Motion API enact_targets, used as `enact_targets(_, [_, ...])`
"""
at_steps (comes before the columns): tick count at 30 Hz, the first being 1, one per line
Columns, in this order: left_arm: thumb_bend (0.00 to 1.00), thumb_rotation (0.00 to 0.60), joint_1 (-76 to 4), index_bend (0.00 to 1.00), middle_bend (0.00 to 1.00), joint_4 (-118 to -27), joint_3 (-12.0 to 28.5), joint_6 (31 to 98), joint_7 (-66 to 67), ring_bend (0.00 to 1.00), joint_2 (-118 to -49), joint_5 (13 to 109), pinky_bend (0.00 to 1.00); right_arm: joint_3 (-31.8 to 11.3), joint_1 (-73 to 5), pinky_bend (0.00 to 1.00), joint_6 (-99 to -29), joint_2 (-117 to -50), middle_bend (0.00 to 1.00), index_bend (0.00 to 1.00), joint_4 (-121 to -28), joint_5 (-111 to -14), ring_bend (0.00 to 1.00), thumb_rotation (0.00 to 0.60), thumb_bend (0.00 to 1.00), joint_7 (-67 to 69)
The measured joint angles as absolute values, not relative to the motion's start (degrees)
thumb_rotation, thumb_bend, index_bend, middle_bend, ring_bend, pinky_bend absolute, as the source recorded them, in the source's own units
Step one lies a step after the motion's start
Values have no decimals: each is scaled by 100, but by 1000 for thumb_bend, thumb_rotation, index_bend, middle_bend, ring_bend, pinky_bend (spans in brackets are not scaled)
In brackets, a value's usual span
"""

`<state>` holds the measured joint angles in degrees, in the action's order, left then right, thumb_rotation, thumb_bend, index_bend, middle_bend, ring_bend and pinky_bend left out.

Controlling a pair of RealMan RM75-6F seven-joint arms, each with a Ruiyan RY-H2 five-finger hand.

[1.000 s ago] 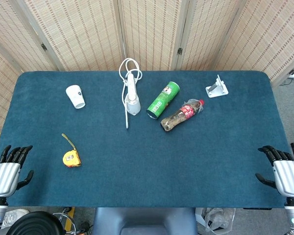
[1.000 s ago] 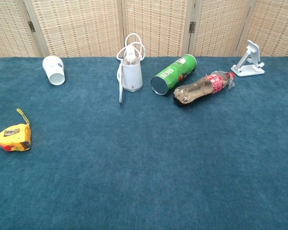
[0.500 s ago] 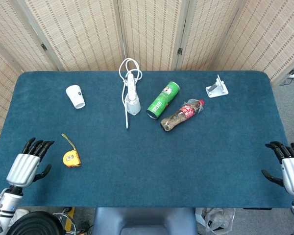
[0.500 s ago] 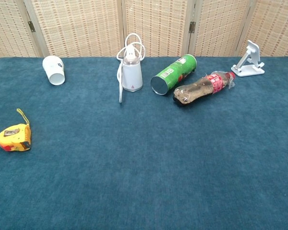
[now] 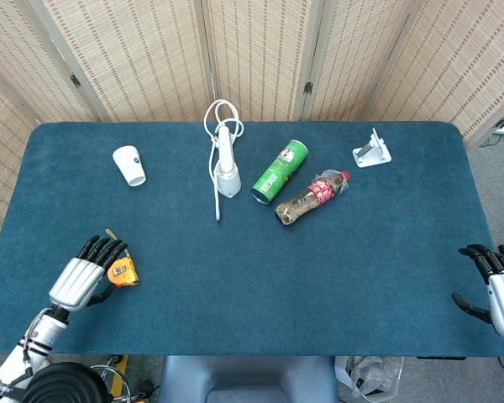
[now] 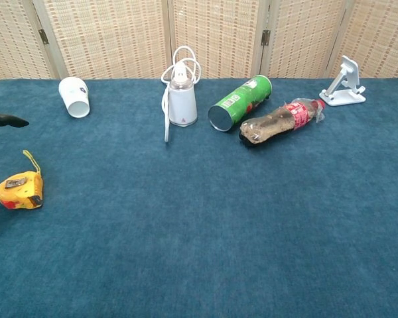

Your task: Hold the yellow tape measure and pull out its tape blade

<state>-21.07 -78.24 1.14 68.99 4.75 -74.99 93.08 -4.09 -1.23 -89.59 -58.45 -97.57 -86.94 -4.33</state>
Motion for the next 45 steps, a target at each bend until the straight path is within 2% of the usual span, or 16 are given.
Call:
enact_targets(12, [367,600,-2481,0,20,-7368,50,6469,823,11,-8084,9278,55,-401,-103,299,-8969,-5828,268,248,-9794,-8710,305,600,177,-446])
enact_targets(28, [366,600,-2615,0,15,-6997,14,6189,1018,6,-8366,8905,53,-399,-73,299,-8954,-5858,268,248,-9726,-8664,306,600,178,-369])
enact_targets(37, [366,600,-2802,0,12,-6970,150,6023,1248,2,-8545,8706,53,-398,-56,299,-8967,-5859,268,248,-9706,-8664,305,600,178,-345])
enact_targets(45, [367,600,-3043,0,12,-6936,499,5795,1591,1,-8771,8214,57,-404,-40,299,-8981,-5857,268,248,-9670,-8656,305,600,178,-291])
